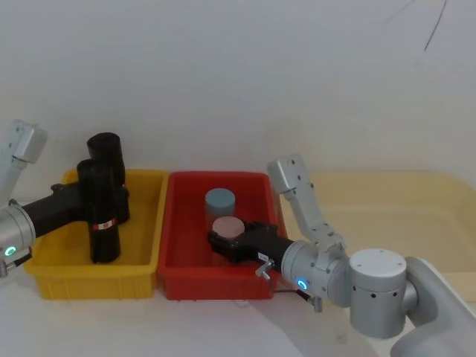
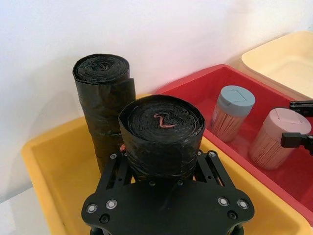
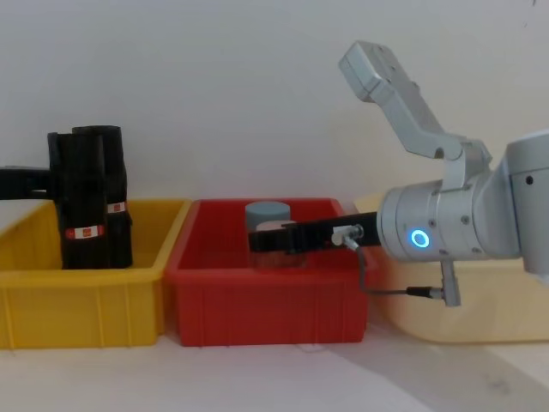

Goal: Pick up the garbage bag with the one hand and transfer it to the other hand.

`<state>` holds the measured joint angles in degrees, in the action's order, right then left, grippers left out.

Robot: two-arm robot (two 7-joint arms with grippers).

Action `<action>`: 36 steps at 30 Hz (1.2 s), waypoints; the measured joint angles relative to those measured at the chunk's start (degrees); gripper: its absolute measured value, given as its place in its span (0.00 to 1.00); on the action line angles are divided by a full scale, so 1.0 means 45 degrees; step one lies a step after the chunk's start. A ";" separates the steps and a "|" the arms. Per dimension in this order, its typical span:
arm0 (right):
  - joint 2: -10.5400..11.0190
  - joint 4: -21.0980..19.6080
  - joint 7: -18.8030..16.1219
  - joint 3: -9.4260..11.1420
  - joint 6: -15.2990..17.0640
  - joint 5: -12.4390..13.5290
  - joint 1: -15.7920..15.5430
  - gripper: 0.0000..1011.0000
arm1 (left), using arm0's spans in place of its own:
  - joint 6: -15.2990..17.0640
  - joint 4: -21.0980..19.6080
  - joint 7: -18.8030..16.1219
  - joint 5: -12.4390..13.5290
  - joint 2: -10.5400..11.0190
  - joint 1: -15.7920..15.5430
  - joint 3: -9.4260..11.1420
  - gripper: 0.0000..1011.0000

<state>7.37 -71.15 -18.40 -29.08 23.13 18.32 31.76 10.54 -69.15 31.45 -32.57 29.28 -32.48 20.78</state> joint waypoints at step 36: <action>0.1092 -0.4457 0.1378 0.1320 -0.0279 -0.0959 -0.0912 0.66 | -0.1795 -0.0746 0.0872 0.0203 -0.1126 -0.2063 0.0640 0.45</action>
<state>12.28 -91.21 -12.20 -23.14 21.88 14.01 27.66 2.46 -72.51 35.37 -31.66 24.22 -41.76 23.66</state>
